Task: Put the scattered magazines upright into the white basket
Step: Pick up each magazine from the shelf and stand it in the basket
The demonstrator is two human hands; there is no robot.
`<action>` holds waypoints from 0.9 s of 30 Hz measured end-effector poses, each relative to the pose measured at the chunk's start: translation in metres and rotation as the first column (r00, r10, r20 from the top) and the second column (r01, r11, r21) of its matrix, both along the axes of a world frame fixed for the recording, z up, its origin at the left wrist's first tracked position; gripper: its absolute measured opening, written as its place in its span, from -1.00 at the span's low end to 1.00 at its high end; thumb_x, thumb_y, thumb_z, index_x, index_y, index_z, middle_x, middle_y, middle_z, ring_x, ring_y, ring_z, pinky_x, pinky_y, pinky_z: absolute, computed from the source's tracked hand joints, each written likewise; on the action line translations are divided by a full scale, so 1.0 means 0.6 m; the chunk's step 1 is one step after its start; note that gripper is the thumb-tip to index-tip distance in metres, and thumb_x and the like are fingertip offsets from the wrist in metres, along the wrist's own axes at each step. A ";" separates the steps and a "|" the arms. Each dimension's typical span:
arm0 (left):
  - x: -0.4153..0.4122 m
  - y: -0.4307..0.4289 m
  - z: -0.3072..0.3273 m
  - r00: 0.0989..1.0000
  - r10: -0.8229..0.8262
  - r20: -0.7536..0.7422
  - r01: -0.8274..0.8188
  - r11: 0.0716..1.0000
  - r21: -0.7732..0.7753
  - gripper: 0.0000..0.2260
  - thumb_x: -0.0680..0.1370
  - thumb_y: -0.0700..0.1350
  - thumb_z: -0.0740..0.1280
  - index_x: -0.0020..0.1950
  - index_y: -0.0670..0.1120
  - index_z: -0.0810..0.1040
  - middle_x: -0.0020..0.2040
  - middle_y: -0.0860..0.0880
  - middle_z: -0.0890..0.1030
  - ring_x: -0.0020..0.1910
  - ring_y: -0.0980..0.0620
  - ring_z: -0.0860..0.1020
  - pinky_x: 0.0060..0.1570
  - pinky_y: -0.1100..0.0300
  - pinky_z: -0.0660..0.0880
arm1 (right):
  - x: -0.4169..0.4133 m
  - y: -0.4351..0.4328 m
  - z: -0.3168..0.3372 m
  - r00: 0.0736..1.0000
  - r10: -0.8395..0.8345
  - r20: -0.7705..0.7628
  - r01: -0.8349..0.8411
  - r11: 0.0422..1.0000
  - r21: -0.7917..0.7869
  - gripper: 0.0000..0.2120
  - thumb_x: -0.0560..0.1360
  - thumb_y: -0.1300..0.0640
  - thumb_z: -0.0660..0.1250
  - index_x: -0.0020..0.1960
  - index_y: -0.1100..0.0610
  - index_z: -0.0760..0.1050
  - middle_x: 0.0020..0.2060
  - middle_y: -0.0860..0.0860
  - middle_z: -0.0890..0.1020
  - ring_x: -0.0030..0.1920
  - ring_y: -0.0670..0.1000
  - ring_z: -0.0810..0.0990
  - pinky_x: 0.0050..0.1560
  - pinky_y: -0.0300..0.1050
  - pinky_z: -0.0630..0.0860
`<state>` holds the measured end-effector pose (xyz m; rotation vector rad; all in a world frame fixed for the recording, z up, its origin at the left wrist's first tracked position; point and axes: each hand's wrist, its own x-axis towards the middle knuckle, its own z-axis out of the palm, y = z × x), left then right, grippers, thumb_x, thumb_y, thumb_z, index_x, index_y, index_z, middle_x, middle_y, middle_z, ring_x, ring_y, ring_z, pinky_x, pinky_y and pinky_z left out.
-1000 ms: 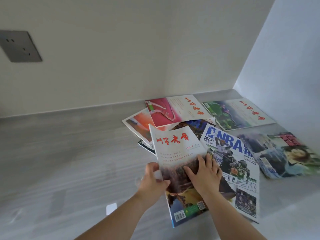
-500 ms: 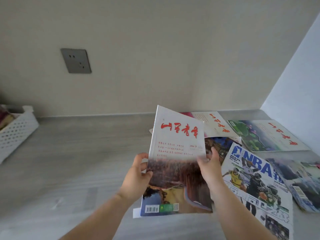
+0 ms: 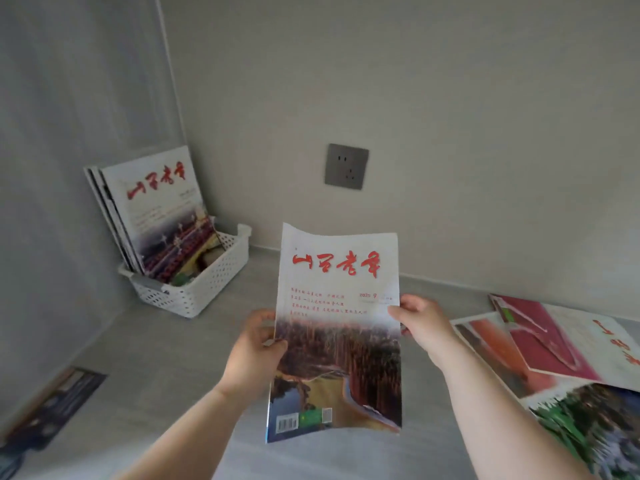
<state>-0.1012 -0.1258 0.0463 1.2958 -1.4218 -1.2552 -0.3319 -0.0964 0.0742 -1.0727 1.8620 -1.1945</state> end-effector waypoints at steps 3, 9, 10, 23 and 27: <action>0.073 -0.049 0.013 0.998 0.033 -0.058 -0.029 0.998 0.057 -0.73 0.45 -0.35 0.29 -0.21 0.03 0.38 -0.18 -0.13 0.58 -0.22 -0.09 0.55 -0.21 0.07 0.49 | 0.073 -0.071 0.017 0.999 0.022 -0.029 -0.023 0.998 -0.056 -0.81 0.45 0.38 0.23 0.03 0.28 0.54 -0.17 0.02 0.57 -0.41 -0.17 0.47 -0.56 -0.51 0.32; 0.208 -0.140 0.029 0.990 0.143 0.010 -0.142 0.989 -0.031 -0.75 0.44 -0.35 0.30 -0.28 -0.02 0.37 -0.06 -0.14 0.54 -0.01 -0.18 0.53 0.03 -0.11 0.48 | 0.197 -0.192 0.032 0.989 0.119 -0.093 -0.130 0.984 -0.122 -0.79 0.44 0.33 0.28 0.05 0.25 0.57 -0.14 -0.01 0.58 -0.33 -0.23 0.46 -0.42 -0.49 0.39; 0.222 -0.152 0.034 0.984 0.176 0.028 -0.174 0.982 -0.069 -0.73 0.43 -0.35 0.31 -0.28 -0.01 0.37 -0.08 -0.12 0.53 -0.01 -0.16 0.53 0.03 -0.07 0.48 | 0.214 -0.212 0.034 0.989 0.110 -0.094 -0.123 0.982 -0.141 -0.79 0.44 0.33 0.28 0.05 0.26 0.56 -0.13 -0.01 0.57 -0.33 -0.23 0.46 -0.45 -0.53 0.38; 0.288 -0.313 0.100 0.865 0.438 -0.245 -0.502 0.771 -0.393 -0.63 0.43 -0.34 0.31 -0.29 0.14 0.37 -0.26 0.15 0.50 -0.34 0.32 0.52 -0.39 0.60 0.38 | 0.332 -0.429 0.142 0.999 0.004 0.034 0.016 0.823 -0.568 -0.79 0.43 0.35 0.27 -0.14 0.06 0.54 -0.41 -0.26 0.57 -0.47 -0.38 0.51 -0.40 -0.55 0.42; 0.290 -0.348 0.077 0.867 0.465 -0.181 -0.498 0.784 -0.371 -0.64 0.42 -0.34 0.32 -0.34 0.13 0.37 -0.33 0.11 0.50 -0.31 0.20 0.50 -0.28 0.37 0.45 | 0.347 -0.477 0.132 0.998 0.039 0.041 -0.009 0.834 -0.552 -0.80 0.44 0.35 0.27 -0.12 0.07 0.53 -0.36 -0.16 0.55 -0.47 -0.37 0.51 -0.37 -0.53 0.44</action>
